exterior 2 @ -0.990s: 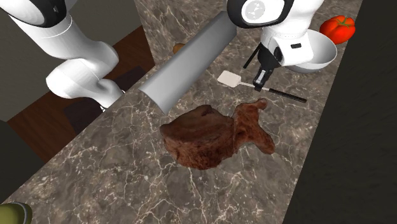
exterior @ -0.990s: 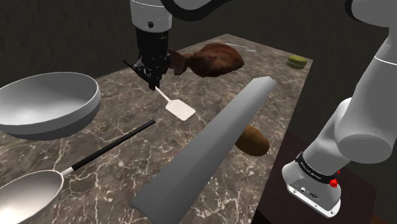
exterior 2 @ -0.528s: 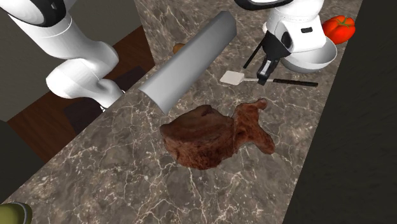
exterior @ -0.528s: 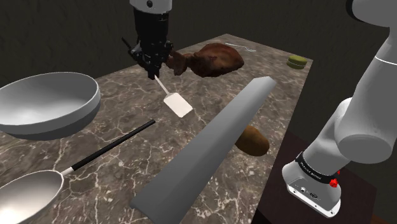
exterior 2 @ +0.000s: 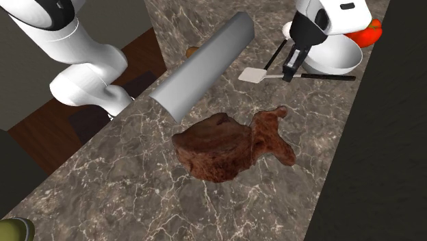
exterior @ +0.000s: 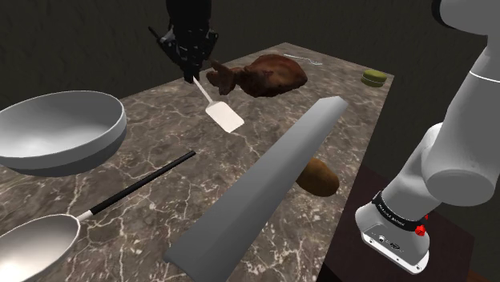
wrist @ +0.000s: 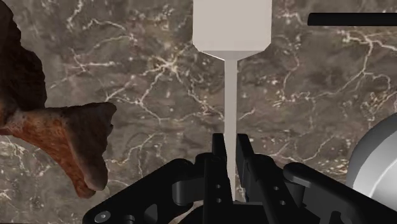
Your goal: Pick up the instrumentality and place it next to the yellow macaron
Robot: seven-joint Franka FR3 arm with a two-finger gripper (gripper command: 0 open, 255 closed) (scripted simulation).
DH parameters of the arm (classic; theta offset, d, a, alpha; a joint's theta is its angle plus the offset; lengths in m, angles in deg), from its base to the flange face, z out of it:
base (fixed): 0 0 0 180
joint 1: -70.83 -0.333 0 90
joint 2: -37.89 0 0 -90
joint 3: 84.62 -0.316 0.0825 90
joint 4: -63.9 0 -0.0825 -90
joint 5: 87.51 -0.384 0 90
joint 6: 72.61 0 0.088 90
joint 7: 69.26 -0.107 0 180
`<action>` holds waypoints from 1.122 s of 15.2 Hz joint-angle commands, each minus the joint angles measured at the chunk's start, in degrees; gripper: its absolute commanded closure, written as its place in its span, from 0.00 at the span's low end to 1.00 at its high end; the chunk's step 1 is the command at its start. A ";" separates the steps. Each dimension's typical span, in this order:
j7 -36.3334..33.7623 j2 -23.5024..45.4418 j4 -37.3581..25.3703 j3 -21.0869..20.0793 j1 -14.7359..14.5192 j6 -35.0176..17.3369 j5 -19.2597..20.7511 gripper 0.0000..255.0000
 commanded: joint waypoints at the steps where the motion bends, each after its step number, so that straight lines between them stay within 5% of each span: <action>1: -0.04 0.33 -2.03 -0.06 -0.21 1.76 0.16 1.00; 17: 23.67 -21.58 21.79 11.21 11.71 -2.64 -10.23 1.00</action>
